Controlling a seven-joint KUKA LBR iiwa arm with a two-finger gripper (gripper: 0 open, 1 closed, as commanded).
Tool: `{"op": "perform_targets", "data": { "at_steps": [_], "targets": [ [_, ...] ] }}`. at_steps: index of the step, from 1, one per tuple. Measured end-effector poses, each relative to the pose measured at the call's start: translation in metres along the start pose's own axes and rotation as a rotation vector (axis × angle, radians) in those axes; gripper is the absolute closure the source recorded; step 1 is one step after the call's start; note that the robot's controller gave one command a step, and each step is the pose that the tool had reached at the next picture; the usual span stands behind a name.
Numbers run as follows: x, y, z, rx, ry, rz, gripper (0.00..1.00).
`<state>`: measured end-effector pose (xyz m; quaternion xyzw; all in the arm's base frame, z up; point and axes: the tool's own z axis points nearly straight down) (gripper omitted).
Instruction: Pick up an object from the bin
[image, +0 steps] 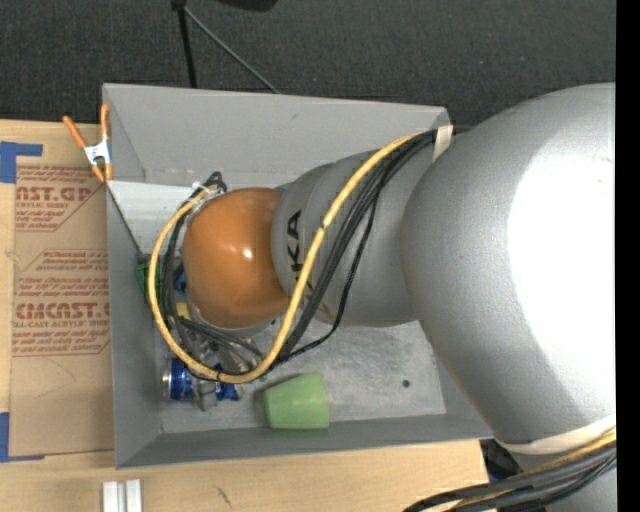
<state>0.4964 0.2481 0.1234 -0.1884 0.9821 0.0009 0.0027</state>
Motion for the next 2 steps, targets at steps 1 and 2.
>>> {"op": "perform_targets", "data": {
  "at_steps": [1, 2],
  "targets": [
    [-0.0014, 0.0006, -0.0416, 0.0, -0.001, 0.0, 1.0],
    [-0.0019, 0.0012, -0.0442, 0.0, 0.003, 0.0, 1.0]
  ]
}}
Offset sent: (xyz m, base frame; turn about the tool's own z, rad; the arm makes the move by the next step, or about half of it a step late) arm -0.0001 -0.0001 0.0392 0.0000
